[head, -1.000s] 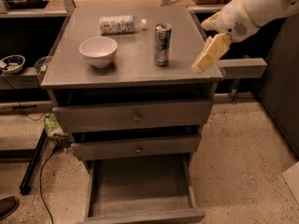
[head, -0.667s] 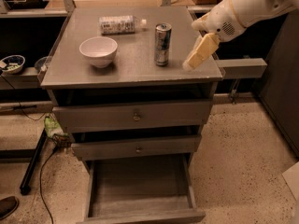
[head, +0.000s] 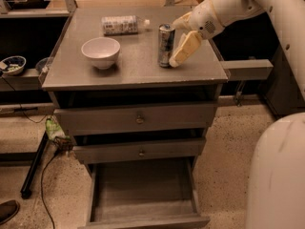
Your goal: Place redbull can into bottom drawer
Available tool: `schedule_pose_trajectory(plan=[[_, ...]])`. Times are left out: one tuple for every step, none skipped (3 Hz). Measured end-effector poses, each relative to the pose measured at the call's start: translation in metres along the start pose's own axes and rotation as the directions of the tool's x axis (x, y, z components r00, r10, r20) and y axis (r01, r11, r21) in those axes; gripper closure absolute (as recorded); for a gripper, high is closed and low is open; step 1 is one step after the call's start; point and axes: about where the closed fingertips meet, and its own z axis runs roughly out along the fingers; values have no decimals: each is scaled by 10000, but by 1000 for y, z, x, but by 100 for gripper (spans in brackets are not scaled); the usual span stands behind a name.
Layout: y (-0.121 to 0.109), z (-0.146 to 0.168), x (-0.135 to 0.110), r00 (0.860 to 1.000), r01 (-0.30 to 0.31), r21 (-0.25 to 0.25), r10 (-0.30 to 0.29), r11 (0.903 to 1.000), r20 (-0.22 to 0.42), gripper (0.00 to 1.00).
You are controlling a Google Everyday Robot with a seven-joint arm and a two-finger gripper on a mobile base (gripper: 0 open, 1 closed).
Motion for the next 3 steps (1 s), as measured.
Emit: schedule_pose_trajectory(plan=[[0,0,0,10000,7,14,-7,10000,9,0],[-9,2,-1,9995,278,50,-278,9996,136,0],[-18,2,-2,9945,879,76,-882,9961,563,0]])
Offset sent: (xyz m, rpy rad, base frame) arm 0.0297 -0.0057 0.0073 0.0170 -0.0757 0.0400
